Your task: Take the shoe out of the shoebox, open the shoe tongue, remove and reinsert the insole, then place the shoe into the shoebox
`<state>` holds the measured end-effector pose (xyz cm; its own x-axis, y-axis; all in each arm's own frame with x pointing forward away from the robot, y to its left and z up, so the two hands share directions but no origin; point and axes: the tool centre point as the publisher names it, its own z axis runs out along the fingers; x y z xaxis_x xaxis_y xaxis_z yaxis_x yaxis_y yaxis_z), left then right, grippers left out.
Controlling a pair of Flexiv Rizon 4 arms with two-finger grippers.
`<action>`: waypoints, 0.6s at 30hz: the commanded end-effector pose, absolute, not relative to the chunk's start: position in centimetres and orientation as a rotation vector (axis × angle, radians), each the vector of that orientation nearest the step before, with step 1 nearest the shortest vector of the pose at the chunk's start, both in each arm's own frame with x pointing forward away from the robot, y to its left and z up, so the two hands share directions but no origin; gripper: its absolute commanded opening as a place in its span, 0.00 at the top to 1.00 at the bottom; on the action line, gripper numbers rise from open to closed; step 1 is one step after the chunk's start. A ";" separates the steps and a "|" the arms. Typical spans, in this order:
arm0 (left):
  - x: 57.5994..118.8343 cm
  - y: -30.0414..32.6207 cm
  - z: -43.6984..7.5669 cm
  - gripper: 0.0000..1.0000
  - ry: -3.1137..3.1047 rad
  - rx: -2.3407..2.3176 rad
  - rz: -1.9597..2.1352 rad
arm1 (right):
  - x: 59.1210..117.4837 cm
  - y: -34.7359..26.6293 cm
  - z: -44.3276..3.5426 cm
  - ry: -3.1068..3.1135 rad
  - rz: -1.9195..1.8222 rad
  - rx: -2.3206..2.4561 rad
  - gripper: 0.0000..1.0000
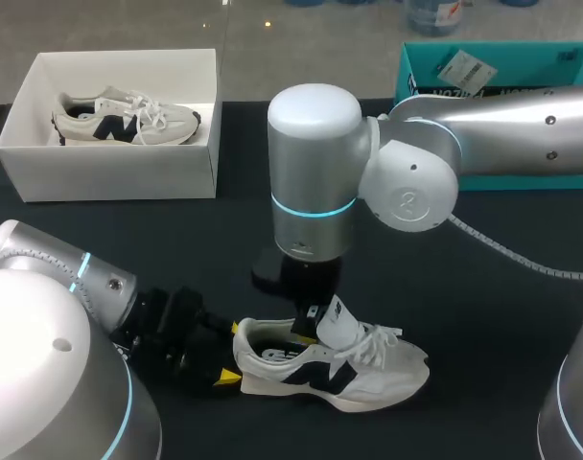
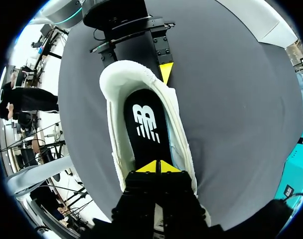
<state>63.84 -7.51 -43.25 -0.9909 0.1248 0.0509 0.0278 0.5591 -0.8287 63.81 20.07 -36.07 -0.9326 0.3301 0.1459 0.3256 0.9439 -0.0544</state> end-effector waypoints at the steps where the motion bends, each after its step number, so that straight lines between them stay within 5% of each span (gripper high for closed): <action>1: 63.7 -7.8 -43.6 1.00 -2.685 -0.131 1.418 | 64.0 19.7 -36.3 -2.942 0.030 -0.499 0.59; 6: 63.7 -7.8 -43.6 1.00 -2.685 -0.131 1.418 | 64.2 19.5 -36.3 -2.946 0.022 -0.497 0.39; 18: 63.7 -7.8 -43.6 1.00 -2.685 -0.131 1.418 | 64.7 20.1 -37.4 -2.955 0.034 -0.483 0.45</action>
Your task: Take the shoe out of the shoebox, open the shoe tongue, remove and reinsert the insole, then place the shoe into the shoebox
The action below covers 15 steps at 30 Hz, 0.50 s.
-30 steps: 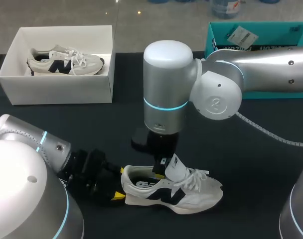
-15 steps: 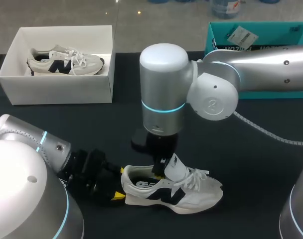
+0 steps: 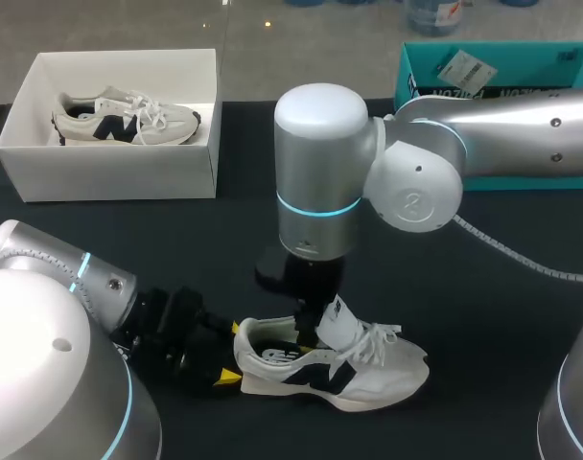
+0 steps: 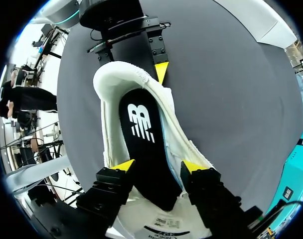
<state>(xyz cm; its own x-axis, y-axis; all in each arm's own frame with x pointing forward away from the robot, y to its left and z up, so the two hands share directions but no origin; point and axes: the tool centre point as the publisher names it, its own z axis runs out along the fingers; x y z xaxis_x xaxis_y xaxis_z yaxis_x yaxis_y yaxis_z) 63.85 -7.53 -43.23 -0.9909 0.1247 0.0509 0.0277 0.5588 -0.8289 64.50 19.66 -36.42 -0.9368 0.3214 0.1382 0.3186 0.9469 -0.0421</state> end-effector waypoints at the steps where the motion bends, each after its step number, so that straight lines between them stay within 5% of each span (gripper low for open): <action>1: 63.7 -7.8 -43.6 1.00 -2.685 -0.131 1.418 | 64.7 20.2 -37.6 -2.956 0.034 -0.481 0.46; 15: 63.7 -7.8 -43.6 1.00 -2.685 -0.131 1.418 | 64.0 22.6 -42.7 -2.895 0.027 -0.422 0.51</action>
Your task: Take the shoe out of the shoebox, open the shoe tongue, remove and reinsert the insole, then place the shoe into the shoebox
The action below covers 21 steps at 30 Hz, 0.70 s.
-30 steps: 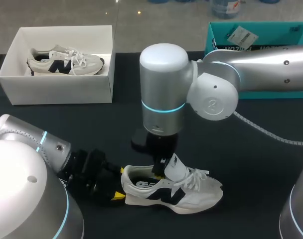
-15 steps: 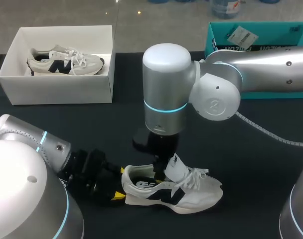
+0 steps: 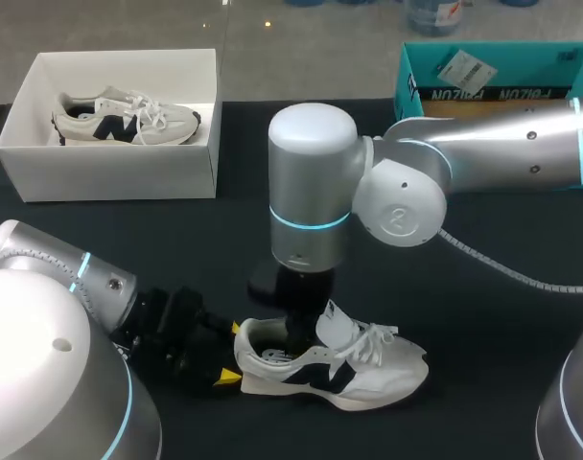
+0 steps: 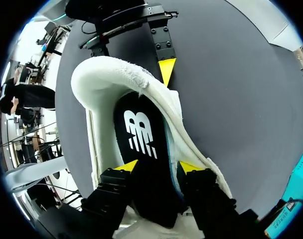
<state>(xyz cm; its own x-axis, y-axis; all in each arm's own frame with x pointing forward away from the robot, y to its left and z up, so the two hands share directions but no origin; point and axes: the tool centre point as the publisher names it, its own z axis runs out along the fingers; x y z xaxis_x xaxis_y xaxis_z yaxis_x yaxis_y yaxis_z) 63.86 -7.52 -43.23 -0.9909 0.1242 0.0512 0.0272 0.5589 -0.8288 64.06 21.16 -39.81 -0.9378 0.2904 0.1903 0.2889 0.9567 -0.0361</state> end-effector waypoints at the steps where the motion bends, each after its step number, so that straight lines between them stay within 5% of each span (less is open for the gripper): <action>1: 63.7 -7.8 -43.6 1.00 -2.685 -0.131 1.418 | 63.8 22.6 -42.8 -2.891 0.019 -0.424 0.51; 6: 63.7 -7.8 -43.6 1.00 -2.685 -0.131 1.418 | 62.9 22.9 -43.3 -2.844 0.030 -0.394 0.54; 10: 63.7 -7.8 -43.6 1.00 -2.685 -0.131 1.418 | 62.4 23.0 -43.4 -2.818 0.057 -0.362 1.00; 21: 63.7 -7.8 -43.6 1.00 -2.685 -0.131 1.418 | 62.4 22.6 -42.4 -2.802 0.048 -0.338 1.00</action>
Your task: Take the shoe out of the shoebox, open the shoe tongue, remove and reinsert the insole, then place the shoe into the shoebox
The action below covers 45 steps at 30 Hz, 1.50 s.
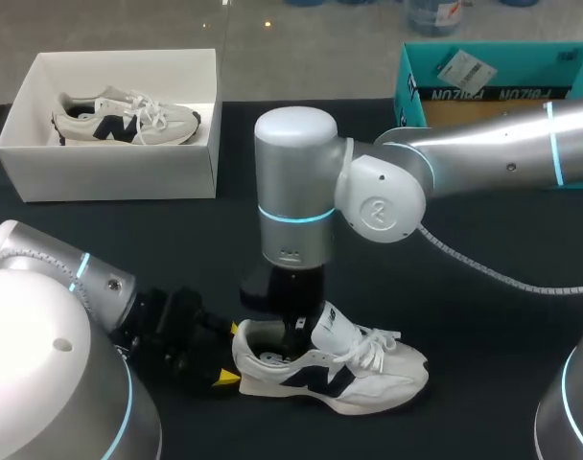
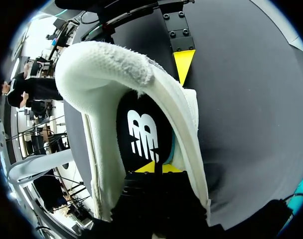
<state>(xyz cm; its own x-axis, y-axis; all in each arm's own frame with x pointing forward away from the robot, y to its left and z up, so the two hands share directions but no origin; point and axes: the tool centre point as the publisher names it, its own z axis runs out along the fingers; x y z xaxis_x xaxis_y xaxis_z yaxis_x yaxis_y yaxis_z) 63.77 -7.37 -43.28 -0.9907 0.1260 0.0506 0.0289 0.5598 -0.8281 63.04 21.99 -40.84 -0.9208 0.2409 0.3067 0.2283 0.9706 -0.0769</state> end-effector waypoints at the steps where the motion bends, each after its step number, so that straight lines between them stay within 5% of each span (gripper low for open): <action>1: 63.7 -7.8 -43.6 1.00 -2.685 -0.131 1.418 | 62.5 22.5 -42.2 -2.802 0.047 -0.338 1.00; 45: 63.7 -7.8 -43.6 1.00 -2.685 -0.131 1.418 | 64.0 18.7 -34.9 -2.804 -0.066 -0.428 1.00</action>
